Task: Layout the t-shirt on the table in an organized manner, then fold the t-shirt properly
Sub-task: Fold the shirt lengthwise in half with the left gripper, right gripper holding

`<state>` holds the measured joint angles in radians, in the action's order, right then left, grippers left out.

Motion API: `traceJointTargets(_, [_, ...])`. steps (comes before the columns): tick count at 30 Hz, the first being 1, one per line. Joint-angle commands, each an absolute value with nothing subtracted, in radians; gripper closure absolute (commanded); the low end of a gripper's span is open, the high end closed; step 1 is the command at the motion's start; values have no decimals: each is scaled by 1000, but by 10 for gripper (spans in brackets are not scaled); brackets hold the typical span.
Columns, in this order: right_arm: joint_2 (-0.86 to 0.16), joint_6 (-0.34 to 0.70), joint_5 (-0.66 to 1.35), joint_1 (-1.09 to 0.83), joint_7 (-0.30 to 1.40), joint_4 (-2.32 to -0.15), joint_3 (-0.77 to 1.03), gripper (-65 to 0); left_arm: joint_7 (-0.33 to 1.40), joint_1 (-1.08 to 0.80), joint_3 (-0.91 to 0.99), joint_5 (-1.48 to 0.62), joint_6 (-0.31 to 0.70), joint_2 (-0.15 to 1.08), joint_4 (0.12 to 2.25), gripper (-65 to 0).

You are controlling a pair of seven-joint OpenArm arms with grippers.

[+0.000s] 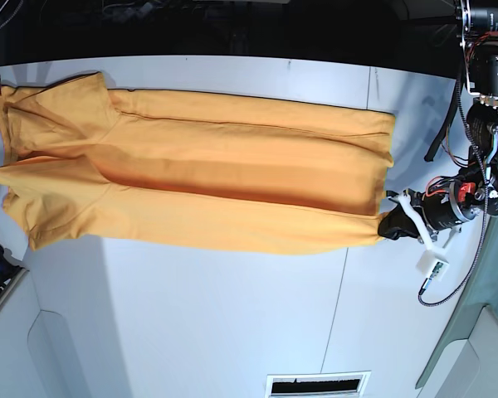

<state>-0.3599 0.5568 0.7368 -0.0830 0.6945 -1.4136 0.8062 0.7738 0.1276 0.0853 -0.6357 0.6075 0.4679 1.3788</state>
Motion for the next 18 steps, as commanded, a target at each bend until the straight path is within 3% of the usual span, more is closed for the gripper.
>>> traceJointTargets(1, [-385,568,769,-91,684,-1463,822,0,765,137,93,-657,611,495,1422,0])
traceJointTargets(18, [-379,575,936,-474,773,-1801,983,0,838,-103,93,-680,611,612,1682,0])
